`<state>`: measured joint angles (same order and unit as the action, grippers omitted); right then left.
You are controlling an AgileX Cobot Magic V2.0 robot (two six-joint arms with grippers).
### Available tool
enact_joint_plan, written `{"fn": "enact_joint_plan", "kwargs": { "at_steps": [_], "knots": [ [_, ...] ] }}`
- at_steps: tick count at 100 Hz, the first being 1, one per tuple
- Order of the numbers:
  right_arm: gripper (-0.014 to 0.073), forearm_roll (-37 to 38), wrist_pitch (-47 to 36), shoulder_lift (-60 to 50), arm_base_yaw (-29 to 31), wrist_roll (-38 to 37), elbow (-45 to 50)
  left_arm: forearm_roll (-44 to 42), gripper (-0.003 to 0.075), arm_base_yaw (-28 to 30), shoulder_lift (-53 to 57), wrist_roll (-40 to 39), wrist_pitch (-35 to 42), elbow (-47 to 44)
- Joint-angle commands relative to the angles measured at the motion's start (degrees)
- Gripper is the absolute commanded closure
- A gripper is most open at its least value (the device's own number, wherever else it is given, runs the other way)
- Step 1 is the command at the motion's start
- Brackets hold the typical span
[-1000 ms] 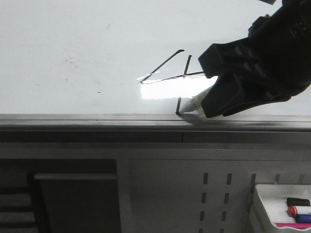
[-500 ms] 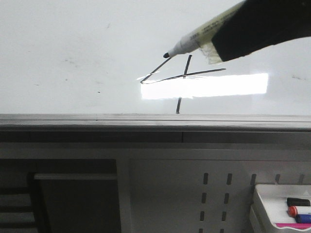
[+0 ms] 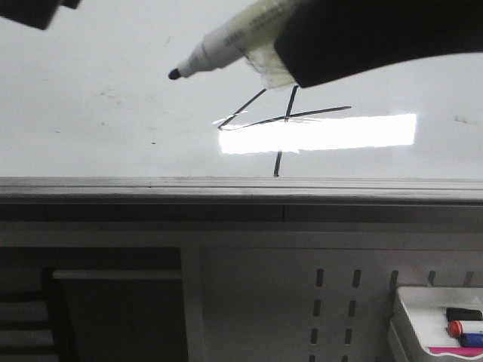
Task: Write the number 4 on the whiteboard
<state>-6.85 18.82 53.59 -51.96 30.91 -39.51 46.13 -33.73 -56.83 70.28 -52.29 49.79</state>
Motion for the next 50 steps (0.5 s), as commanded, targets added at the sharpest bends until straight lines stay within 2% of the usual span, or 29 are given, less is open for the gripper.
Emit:
{"fn": "enact_joint_plan", "kwargs": {
  "at_steps": [1, 17, 39, 50],
  "knots": [
    [0.0658, 0.9, -6.0, -0.7, -0.9, 0.6, -1.6, 1.5, 0.0374, -3.8, -2.0, 1.0, 2.1, 4.1],
    [0.0658, 1.0, -6.1, -0.7, -2.2, 0.6, -1.7, 1.2, 0.0375, -7.6, -6.2, 1.0, 4.1, 6.7],
    [0.0658, 1.1, -6.2, -0.7, -3.6, 0.6, -1.7, 1.2, 0.0377, -7.9, -9.6, 1.0, 4.3, 7.8],
    [0.0658, 1.1, -6.2, -0.7, -3.7, 0.6, -1.7, 1.2, 0.0426, -7.9, -10.9, 1.0, 4.5, 7.8]
  ]
}}
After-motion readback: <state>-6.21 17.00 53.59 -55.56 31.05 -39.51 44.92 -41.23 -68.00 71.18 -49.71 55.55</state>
